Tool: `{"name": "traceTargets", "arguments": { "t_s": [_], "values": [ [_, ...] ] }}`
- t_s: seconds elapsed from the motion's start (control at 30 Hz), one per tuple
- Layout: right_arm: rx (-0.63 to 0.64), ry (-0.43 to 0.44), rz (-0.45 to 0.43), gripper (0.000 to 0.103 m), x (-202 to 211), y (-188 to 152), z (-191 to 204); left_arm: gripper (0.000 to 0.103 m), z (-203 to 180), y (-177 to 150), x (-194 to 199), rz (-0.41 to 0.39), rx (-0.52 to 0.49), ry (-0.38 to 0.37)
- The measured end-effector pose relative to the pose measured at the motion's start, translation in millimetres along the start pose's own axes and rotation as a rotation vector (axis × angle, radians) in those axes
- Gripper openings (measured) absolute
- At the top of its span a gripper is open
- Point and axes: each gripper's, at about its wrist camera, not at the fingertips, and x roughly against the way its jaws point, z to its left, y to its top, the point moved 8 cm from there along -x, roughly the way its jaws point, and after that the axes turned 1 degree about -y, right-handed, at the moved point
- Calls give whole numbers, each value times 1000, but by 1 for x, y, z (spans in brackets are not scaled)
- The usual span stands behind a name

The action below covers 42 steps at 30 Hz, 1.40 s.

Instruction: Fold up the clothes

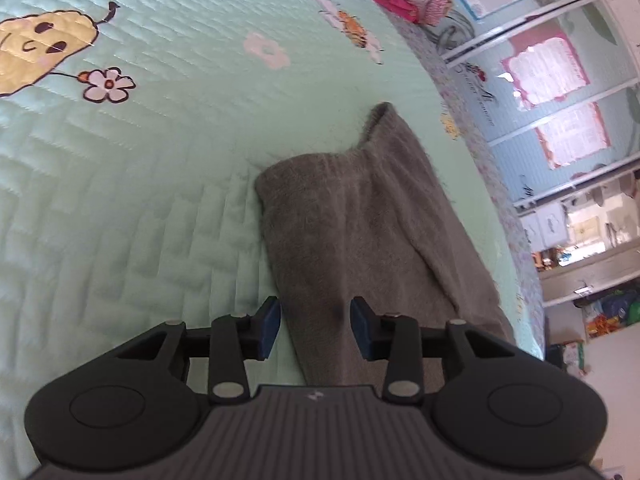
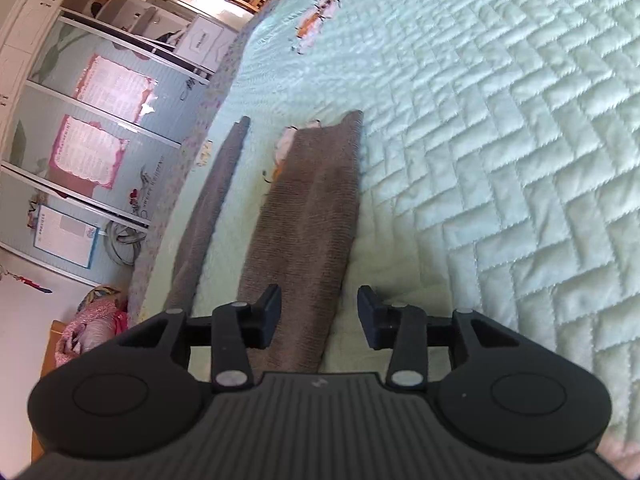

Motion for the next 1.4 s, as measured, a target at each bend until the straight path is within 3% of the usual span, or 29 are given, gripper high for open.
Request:
{"name": "traceTargets", "arguments": {
  "t_s": [0.13, 0.2, 0.23, 0.27, 0.3, 0.37, 0.67, 0.73, 0.8, 0.93, 1.03, 1.17, 1.3, 1.4],
  "values": [
    [-5, 23, -23, 44, -10, 2, -1, 38, -3, 4, -12, -14, -11, 7],
    [4, 26, -32, 43, -14, 5, 3, 27, -4, 6, -17, -21, -16, 10],
    [13, 27, -34, 43, -18, 6, 5, 11, -5, 7, -20, -25, -19, 12],
    [23, 23, -35, 38, -22, 8, 8, 10, -6, 8, -23, -28, -21, 14],
    [27, 14, -35, 21, -25, 9, 9, 9, -7, 9, -26, -32, -24, 15],
    [24, -9, -28, 5, -31, 11, 8, 8, -16, 11, -9, -61, -37, -13],
    [11, 13, -83, 4, 26, 31, 5, 3, -61, 20, 90, -207, -96, -173],
    [9, 15, -97, 4, 42, 36, 3, 3, -62, 19, 126, -237, -84, -224],
    [6, 17, -111, 4, 57, 42, 2, 2, -48, 19, 152, -289, -90, -221],
    [1, 22, -139, 5, 89, 53, -2, 2, 3, 0, 146, -191, -63, -103],
    [-8, 20, -153, 10, 108, 58, -8, 2, 27, -20, 141, -144, -59, -83],
    [-25, -35, -123, 30, 98, 35, -32, 2, 29, -40, 124, -67, -77, -67],
    [-1, -98, -126, 36, 89, 23, -37, 5, 19, -47, 98, -10, -105, -61],
    [-35, -95, -129, 41, 85, 25, -46, 6, 16, -50, 70, 29, -91, -29]
  ]
}}
